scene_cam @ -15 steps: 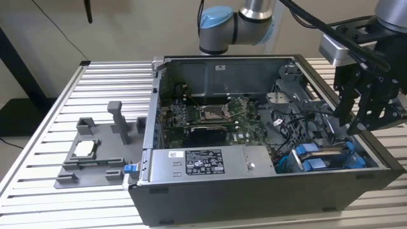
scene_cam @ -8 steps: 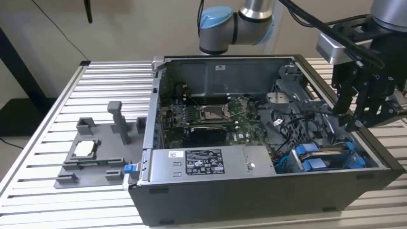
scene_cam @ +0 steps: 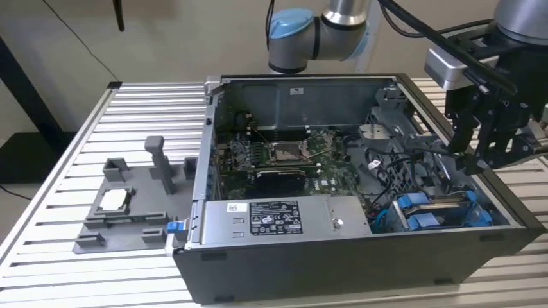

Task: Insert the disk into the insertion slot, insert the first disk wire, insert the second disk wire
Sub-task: 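Insert the disk into the insertion slot, then insert the first disk wire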

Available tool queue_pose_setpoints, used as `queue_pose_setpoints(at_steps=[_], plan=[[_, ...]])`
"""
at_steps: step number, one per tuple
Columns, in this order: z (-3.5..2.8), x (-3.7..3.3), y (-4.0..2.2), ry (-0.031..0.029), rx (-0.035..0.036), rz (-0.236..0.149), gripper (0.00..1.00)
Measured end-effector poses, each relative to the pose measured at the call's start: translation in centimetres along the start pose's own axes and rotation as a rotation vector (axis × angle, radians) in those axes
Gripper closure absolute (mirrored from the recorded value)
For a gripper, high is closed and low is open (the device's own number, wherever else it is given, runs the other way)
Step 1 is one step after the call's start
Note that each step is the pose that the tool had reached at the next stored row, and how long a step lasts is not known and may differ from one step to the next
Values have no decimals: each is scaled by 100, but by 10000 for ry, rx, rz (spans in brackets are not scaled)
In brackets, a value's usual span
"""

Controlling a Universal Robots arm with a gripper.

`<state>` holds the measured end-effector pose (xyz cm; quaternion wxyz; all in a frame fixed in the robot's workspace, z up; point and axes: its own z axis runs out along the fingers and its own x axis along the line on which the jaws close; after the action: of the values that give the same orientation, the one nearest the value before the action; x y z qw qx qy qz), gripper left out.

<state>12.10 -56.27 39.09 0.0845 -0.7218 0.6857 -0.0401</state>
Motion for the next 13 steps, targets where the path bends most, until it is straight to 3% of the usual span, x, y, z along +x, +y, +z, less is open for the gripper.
queue_pose_setpoints(at_steps=[1, 3, 4, 6, 10, 11, 13], plan=[[0, -1, 0, 16, -1, -7, 56], [0, -3, 0, 54, -4, -19, 69], [1, -4, 0, 63, -4, -21, 69], [1, -4, 0, 72, -5, -23, 80], [2, -5, 0, 86, -13, -24, 81], [2, -5, -2, 127, -55, -29, 81], [5, -4, -11, 237, -230, -39, 81]])
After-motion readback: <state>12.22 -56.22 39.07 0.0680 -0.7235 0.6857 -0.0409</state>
